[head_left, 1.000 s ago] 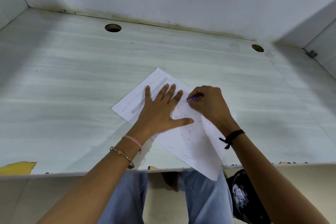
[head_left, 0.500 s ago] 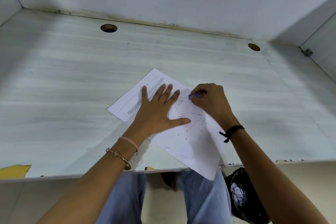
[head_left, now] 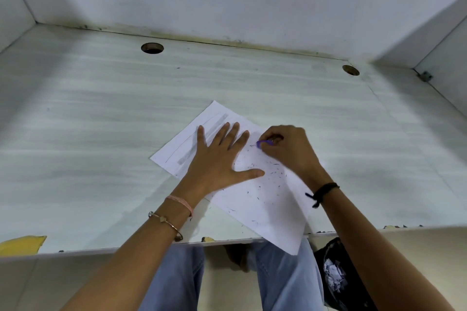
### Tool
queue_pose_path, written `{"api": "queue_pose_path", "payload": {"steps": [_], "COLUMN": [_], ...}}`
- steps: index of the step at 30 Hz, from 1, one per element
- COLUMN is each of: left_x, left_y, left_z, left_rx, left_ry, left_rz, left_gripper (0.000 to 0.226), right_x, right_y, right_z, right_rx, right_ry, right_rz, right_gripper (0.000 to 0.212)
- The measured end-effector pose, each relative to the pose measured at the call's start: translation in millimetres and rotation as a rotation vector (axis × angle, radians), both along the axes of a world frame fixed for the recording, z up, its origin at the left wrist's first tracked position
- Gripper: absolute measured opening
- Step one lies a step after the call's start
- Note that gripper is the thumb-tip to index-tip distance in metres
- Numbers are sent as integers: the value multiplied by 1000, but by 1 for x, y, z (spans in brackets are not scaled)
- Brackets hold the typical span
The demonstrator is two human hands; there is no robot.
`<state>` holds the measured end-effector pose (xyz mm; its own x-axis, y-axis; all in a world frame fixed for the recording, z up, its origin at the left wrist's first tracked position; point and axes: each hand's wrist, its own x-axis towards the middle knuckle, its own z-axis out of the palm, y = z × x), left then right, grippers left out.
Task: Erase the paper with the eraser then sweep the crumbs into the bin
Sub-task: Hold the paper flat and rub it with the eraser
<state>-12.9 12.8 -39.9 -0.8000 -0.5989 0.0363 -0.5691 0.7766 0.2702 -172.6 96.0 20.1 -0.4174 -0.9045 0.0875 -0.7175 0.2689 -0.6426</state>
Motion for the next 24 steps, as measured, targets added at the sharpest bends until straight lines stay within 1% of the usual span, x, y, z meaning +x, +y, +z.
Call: {"api": "queue_pose_path", "payload": {"steps": [3, 7, 10, 12, 14, 16, 19, 23, 24], "left_x": [1, -7, -21, -28, -30, -31, -32, -32, -32], "left_y": [1, -2, -2, -3, -5, -6, -7, -7, -7], "left_z": [1, 7, 10, 6, 1, -2, -3, -2, -3], "left_rx": [8, -49, -157, -111, -47, -47, -71, -50, -57], "left_ry": [4, 37, 68, 89, 70, 24, -4, -3, -2], "left_rz": [3, 47, 60, 48, 45, 46, 39, 43, 43], "left_gripper": [98, 85, 89, 87, 84, 81, 83, 84, 84], "right_x": [-20, -16, -22, -27, -24, -14, -4, -21, -19], "right_y": [-3, 3, 8, 8, 6, 4, 1, -5, -6], "right_z": [-1, -9, -8, -7, -6, -5, -4, 3, 3], "right_rx": [-80, -63, -82, -89, -83, -66, -15, -48, -44], "right_ry": [-71, -87, -234, -310, -261, -157, 24, 66, 74], "right_rz": [-151, -149, -184, -221, -218, -139, -4, -131, -130], "right_gripper": [4, 5, 8, 8, 4, 3, 8, 9, 9]}}
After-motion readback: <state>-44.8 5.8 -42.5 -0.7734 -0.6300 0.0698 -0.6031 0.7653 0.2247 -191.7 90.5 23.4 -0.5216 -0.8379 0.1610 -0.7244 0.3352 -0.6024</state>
